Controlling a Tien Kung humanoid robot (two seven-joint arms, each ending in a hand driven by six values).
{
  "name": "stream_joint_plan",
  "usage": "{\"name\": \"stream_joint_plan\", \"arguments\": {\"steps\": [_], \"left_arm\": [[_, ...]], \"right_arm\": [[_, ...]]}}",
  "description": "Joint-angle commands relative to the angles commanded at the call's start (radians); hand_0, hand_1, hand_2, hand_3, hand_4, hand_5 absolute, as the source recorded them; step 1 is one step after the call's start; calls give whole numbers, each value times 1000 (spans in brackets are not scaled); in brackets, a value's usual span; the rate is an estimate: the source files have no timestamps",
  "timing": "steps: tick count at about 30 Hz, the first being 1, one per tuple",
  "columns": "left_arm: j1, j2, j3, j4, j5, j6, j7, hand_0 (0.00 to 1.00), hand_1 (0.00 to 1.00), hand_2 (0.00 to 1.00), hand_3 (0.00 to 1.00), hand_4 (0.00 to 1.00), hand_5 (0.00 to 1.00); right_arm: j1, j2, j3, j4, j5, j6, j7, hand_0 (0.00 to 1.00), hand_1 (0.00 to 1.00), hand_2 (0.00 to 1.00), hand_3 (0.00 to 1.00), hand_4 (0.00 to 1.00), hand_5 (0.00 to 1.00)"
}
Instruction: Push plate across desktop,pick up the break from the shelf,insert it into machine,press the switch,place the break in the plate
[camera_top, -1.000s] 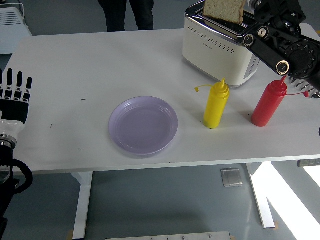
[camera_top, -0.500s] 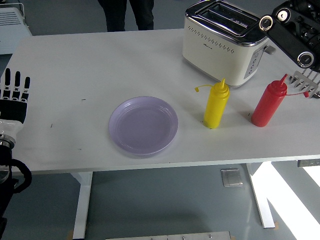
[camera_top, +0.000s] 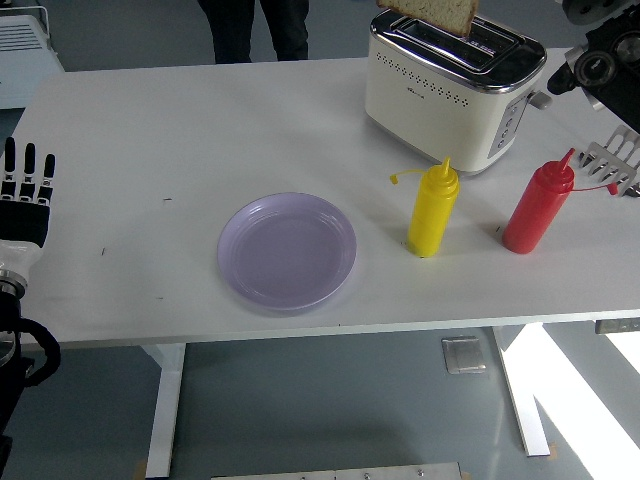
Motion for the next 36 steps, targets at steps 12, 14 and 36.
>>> {"name": "stream_joint_plan", "arguments": {"steps": [12,14,36], "left_arm": [[2,1,-8,4,0,0,0,813,734,690,671,677,998],[2,1,-8,6,0,1,1,812,733,690,671,676,998],[7,1,-7,22,-7,1,0,814,733,690,671,677,998]], "right_arm": [[21,-17,-94,274,362,-106,-151,323,383,478,507,168,2],[26,-12,-120,306,418,-122,-164,321,380,481,506,166,2],[65,193,-451,148,645,-222,-169,320,390,484,504,165,2]]}}
